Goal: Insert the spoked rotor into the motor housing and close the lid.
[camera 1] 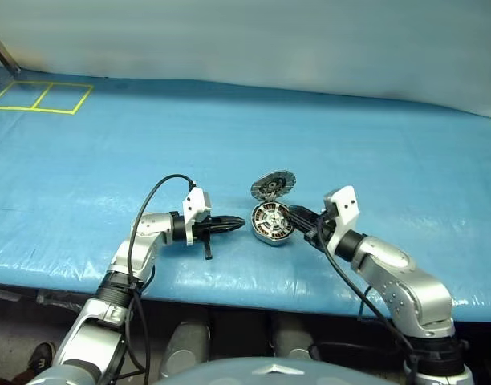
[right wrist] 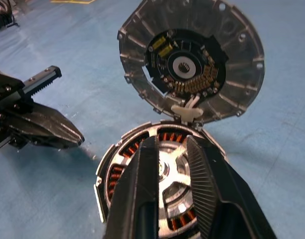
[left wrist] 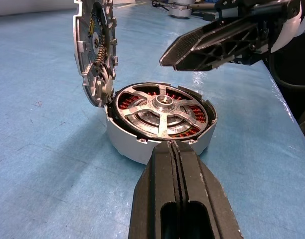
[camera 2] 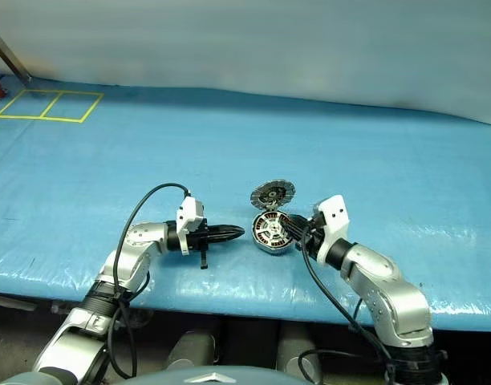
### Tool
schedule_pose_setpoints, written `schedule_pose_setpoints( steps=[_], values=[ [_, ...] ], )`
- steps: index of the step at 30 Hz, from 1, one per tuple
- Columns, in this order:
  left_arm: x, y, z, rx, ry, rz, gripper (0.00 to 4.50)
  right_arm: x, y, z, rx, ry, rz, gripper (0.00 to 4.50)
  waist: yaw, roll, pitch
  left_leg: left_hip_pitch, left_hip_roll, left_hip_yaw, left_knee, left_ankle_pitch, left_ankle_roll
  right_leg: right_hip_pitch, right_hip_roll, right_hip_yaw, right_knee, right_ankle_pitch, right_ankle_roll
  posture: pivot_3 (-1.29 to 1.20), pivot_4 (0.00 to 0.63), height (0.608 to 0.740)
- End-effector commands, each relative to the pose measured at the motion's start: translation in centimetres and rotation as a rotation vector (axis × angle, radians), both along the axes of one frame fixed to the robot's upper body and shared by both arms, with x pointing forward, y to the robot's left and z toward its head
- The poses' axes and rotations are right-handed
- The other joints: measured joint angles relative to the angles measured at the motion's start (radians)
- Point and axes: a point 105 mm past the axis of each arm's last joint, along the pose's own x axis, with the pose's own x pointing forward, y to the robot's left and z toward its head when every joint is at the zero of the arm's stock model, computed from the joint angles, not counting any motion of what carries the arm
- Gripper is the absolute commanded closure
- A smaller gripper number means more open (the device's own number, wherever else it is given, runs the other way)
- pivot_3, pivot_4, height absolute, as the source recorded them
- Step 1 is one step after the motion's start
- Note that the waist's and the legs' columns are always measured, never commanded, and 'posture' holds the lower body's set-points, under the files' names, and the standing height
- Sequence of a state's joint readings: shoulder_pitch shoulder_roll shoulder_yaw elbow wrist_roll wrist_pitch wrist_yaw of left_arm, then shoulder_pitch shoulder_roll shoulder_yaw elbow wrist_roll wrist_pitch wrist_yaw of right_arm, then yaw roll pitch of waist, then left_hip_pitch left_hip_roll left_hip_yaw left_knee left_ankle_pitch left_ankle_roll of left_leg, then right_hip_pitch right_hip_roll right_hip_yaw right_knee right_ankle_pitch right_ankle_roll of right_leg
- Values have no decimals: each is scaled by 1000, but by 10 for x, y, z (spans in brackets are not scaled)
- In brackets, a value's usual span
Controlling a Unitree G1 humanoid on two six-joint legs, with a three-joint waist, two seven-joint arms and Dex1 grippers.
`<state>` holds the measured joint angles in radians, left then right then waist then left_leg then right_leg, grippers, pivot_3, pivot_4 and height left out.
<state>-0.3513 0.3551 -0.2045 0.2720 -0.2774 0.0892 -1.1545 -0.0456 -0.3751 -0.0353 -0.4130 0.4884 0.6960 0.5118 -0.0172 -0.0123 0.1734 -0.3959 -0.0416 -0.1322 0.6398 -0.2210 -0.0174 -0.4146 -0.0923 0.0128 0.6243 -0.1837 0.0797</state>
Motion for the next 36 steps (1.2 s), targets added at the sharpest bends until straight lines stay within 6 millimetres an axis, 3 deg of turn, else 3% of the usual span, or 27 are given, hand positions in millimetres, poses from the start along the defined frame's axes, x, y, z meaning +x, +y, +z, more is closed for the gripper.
schedule_pose_setpoints(
  steps=[1,9,15,21,30,33,36],
  values=[
    [0,2,1,-7,-23,15,4500,13,14,-4,-19,-13,19,4490,-3,0,0,0,0,0,0,0,0,0,0,0,0,0,0,0,150,740],
    [2,9,1,-3,-34,56,4500,20,27,-18,-96,23,60,4490,-3,0,0,0,0,0,-2,0,0,-1,0,0,0,0,0,0,150,740],
    [1,11,-1,-3,-33,70,4500,13,21,-57,-175,161,28,4490,-3,-1,-1,2,0,0,-2,0,0,1,0,0,0,0,0,0,150,740],
    [1,12,-2,2,-34,71,4500,13,5,-77,-212,239,-88,4490,-3,-4,-9,3,0,0,-1,0,0,3,0,0,0,0,0,0,150,740],
    [1,11,-3,8,-35,65,4500,10,-1,-72,-228,217,-103,4490,7,-5,-13,3,0,-1,3,0,0,5,0,0,0,0,0,0,150,740],
    [1,11,-4,8,-34,64,4500,7,10,-55,-158,151,-48,4490,8,-5,-13,2,-1,-2,3,0,0,4,-1,0,0,0,0,0,150,740],
    [2,11,-3,4,-35,66,4500,8,14,-16,-80,14,-41,4490,7,-4,-12,1,-1,-1,-1,0,0,2,-1,0,-1,-1,0,0,150,740]
  ],
)
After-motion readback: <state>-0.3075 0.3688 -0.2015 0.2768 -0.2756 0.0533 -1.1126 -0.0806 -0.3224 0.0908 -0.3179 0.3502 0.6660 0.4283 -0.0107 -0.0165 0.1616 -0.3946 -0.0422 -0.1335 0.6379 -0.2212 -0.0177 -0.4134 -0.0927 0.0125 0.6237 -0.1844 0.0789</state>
